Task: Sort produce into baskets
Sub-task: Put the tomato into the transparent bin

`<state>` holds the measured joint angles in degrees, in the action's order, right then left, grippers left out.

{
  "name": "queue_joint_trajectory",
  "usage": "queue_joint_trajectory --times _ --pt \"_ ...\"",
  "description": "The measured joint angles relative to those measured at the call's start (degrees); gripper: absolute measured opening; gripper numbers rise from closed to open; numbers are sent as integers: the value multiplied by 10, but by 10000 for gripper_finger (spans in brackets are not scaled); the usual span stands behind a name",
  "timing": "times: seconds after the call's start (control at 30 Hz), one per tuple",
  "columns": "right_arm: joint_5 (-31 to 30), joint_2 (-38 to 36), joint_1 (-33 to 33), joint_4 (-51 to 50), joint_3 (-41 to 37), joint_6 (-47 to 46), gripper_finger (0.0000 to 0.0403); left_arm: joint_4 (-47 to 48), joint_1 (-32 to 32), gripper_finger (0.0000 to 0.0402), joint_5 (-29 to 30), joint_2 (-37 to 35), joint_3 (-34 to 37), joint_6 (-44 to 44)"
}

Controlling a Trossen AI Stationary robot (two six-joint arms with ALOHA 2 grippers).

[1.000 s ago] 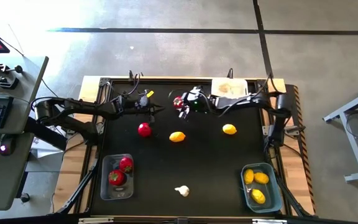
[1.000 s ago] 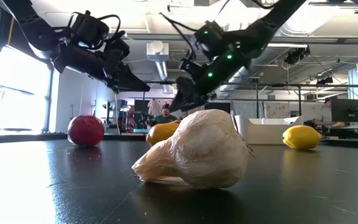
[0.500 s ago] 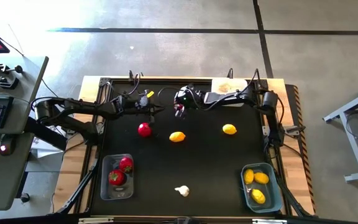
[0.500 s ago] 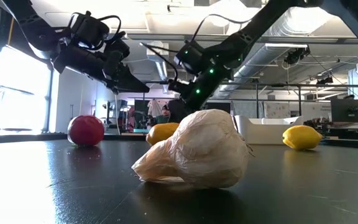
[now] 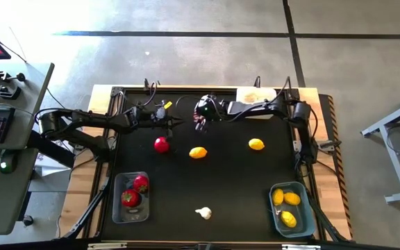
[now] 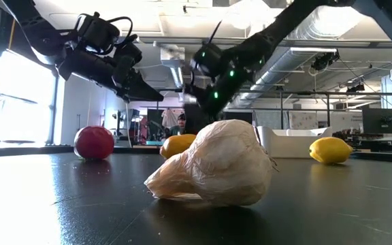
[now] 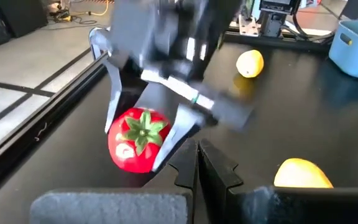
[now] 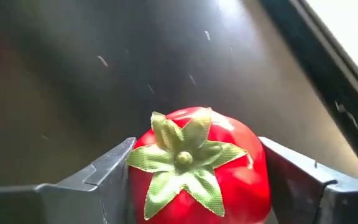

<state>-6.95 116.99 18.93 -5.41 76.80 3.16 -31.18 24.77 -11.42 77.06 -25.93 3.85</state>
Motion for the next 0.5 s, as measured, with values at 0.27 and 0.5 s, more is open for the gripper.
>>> queue_joint_trajectory --times 0.27,0.5 --pt "120 -80 18 88 -61 -64 273 -108 0 0 0 0 43 28" --pt "228 -94 22 299 -168 -173 273 -199 -6 0 -1 -2 96 37"
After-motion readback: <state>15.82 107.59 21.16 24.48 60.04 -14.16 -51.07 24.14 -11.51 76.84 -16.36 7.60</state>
